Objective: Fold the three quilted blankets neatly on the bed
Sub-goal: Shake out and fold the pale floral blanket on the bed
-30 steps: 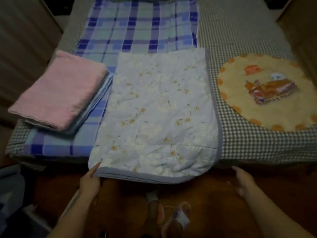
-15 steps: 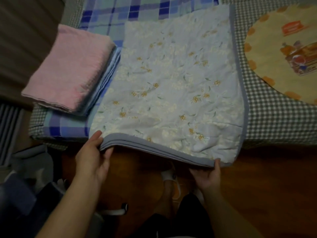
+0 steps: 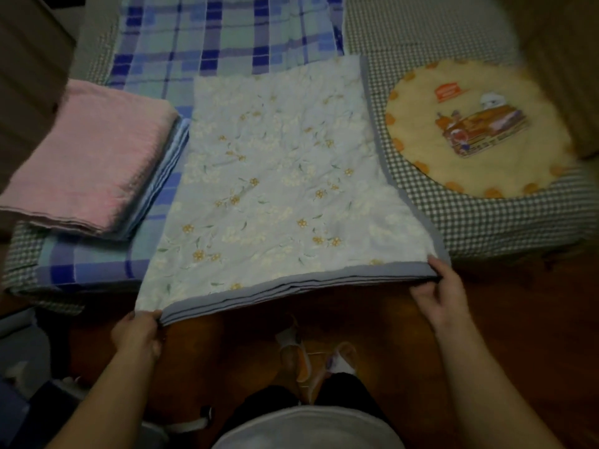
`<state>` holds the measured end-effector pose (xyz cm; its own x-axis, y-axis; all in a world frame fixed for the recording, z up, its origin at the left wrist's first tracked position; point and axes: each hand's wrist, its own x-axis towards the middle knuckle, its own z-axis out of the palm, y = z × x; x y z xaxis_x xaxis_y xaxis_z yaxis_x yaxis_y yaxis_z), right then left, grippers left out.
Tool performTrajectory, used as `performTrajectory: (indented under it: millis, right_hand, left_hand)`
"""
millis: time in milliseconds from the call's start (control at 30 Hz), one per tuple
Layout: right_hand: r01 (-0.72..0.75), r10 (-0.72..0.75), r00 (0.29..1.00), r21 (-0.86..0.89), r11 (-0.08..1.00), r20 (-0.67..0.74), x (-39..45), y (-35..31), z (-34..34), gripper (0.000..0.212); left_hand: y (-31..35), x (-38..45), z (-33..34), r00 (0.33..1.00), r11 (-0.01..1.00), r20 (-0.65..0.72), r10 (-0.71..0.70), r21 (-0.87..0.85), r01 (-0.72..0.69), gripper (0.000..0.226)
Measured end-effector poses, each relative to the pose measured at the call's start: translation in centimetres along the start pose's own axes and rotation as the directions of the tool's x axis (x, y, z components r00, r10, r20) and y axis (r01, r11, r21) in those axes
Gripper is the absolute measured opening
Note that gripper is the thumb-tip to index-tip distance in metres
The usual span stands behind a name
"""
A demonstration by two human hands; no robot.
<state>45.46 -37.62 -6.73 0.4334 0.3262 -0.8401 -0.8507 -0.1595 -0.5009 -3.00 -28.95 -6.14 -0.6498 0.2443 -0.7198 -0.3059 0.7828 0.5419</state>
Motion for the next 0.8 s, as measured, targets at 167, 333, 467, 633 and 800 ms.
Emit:
performTrajectory:
  millis: [167, 333, 467, 633, 800]
  right_hand:
    - [-0.136, 0.08, 0.943, -0.153, 0.979, -0.324, 1.2, -2.1, -1.3, 0.046]
    - [-0.29, 0.22, 0.922, -0.19, 0.938, -0.319, 0.1, -0.4, 1.0, 0.042]
    - [-0.196, 0.088, 0.935, -0.297, 0.935, -0.343, -0.2, -2.6, 6.4, 0.032]
    - [0.395, -0.277, 0.904, -0.387, 0.833, 0.326, -7.6, -15.5, 22.8, 0.037]
    - [0.357, -0.389, 0.829, 0.155, 0.921, 0.403, -20.6, -27.8, 34.7, 0.012]
  left_hand:
    - [1.0, 0.6, 0.8, 0.991, 0.959, 0.116, -0.061, 0.283, 0.026, 0.045]
    - [2.6, 0.2, 1.6, 0.953, 0.887, 0.235, -0.19, 0.458, 0.064, 0.02]
    - [8.3, 0.5, 5.0, 0.876, 0.95, 0.398, -0.272, 0.258, 0.178, 0.006]
    - [28.7, -8.8, 9.5, 0.735, 0.964, 0.627, 0.26, -0.206, -0.165, 0.025]
    - [45.0, -20.2, 7.5, 0.51, 0.667, 0.578, 0.637, -0.745, 0.011, 0.037]
